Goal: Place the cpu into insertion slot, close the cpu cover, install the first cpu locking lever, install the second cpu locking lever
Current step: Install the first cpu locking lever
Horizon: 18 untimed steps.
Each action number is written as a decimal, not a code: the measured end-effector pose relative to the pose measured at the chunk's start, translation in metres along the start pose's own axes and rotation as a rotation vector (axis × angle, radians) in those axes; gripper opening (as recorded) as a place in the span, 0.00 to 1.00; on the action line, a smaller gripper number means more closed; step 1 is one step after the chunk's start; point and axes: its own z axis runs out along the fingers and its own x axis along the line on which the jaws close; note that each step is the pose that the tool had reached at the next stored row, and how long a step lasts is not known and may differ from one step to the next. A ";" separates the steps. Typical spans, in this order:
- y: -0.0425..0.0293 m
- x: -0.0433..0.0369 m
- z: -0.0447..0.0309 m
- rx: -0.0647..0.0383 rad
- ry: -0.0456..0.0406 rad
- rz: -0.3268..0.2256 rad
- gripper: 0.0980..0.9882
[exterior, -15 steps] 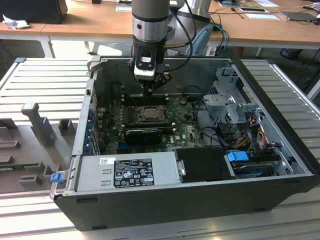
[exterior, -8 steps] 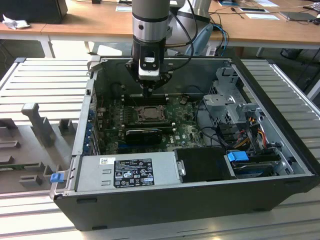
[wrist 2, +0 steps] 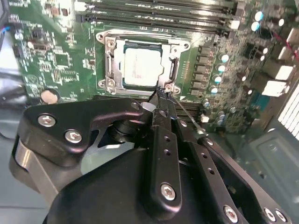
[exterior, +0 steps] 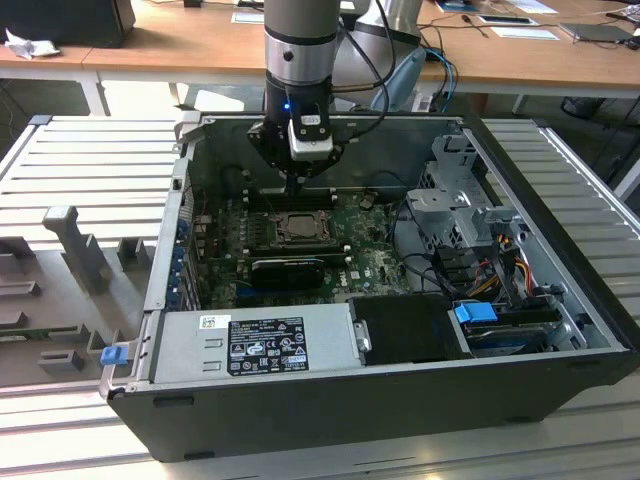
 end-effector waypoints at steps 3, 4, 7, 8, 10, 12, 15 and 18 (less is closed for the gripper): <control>0.0000 0.0000 0.0001 0.001 0.0020 -0.056 0.01; 0.0000 0.0000 0.0001 0.002 0.0025 -0.073 0.01; 0.0000 0.0000 0.0002 0.003 0.0042 -0.145 0.01; 0.0000 -0.0001 0.0003 0.003 0.0036 -0.170 0.01; 0.0000 -0.0001 0.0006 0.003 0.0028 -0.214 0.01; -0.0001 0.0001 0.0014 0.003 0.0022 -0.268 0.01; -0.0027 0.0062 0.0025 0.003 0.0024 -0.275 0.01; -0.0054 0.0128 0.0049 0.003 0.0025 -0.280 0.01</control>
